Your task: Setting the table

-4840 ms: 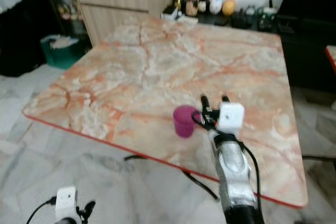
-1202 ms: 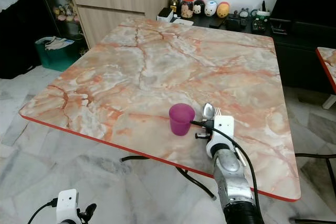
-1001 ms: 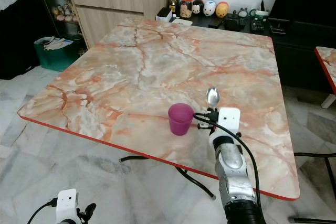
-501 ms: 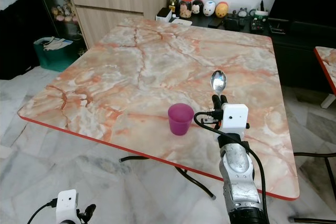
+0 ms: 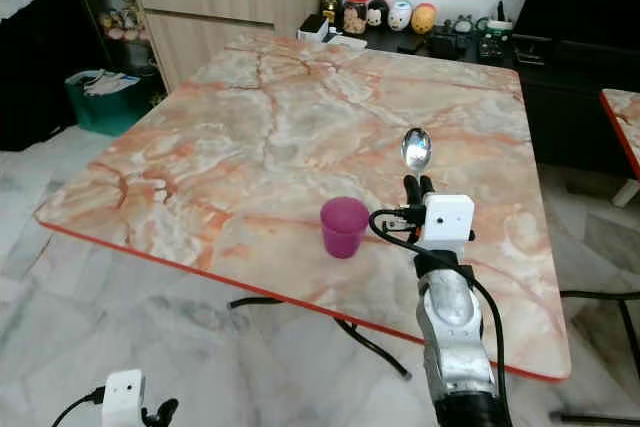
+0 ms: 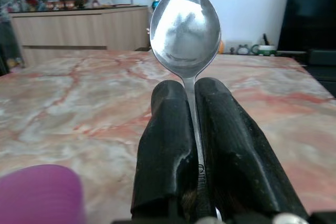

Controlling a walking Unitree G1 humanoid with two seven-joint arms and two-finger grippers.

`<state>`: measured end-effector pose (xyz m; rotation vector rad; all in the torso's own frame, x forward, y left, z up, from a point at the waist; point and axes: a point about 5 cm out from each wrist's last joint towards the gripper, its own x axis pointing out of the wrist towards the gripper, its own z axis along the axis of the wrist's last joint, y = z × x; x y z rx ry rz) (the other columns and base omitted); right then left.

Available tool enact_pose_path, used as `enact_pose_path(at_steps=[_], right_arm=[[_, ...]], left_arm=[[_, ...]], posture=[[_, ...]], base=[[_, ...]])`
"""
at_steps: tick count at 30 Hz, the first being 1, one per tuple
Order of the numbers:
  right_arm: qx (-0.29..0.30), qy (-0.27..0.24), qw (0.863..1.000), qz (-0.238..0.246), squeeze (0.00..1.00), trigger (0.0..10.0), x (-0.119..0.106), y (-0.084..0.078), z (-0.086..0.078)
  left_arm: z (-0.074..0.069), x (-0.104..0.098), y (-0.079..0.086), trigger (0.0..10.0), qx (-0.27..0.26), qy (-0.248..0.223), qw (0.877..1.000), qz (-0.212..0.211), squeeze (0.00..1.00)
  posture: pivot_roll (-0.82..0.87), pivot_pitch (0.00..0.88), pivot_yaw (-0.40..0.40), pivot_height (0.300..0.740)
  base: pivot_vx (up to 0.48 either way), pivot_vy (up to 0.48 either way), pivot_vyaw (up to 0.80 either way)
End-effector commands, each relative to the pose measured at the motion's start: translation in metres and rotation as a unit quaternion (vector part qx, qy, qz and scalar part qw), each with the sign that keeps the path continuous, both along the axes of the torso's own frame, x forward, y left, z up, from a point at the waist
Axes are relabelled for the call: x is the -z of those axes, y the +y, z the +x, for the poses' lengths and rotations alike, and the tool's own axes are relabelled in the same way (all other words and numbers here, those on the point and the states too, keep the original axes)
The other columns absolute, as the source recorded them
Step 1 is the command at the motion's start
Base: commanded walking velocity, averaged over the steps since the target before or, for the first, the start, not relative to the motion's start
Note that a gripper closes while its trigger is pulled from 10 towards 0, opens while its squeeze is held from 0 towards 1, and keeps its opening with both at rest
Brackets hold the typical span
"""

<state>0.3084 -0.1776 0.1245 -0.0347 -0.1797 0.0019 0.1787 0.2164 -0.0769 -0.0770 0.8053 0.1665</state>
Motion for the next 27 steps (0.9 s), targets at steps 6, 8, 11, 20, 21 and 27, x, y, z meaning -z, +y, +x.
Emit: enact_pose_path(at_steps=[6,8,11,20,21,27], right_arm=[[0.003,0.001,1.0,0.001,0.0,10.0,-0.0014,-0.0005,0.0004],[0.001,0.0,1.0,0.002,0.0,10.0,-0.002,0.0008,0.0005],[0.0,0.001,1.0,0.003,0.0,10.0,-0.0021,0.0012,0.0009],[0.002,-0.01,1.0,-0.002,0.0,10.0,-0.0054,0.001,0.0023],[0.002,-0.01,1.0,-0.002,0.0,10.0,-0.0054,0.001,0.0023],[0.001,-0.009,1.0,0.009,0.0,10.0,-0.006,0.0015,0.0042]], left_arm=[[0.0023,0.0004,-0.0061,10.0,0.021,0.004,1.0,-0.005,0.0],[0.0033,0.0001,-0.0069,10.0,0.022,0.002,1.0,-0.005,0.0],[0.004,-0.0003,-0.0072,10.0,0.02,0.0,1.0,-0.006,0.0],[0.0042,-0.0002,-0.0088,10.0,0.024,0.0,1.0,-0.006,0.0],[0.0042,-0.0002,-0.0088,10.0,0.024,0.0,1.0,-0.006,0.0],[0.006,-0.0011,-0.0085,10.0,0.022,-0.003,1.0,-0.005,0.0]], posture=[[-0.06,0.0,-0.007,0.719],[-0.06,0.0,-0.008,0.719],[-0.06,0.0,-0.01,0.719],[-0.07,0.0,-0.008,0.719],[-0.07,0.0,-0.008,0.719],[-0.06,0.0,-0.011,0.719]], base=[[0.0,0.0,-0.77],[0.0,0.0,-0.76],[0.0,0.0,-0.76],[0.0,0.0,-0.23],[0.0,0.0,0.0],[0.0,0.0,0.0]])
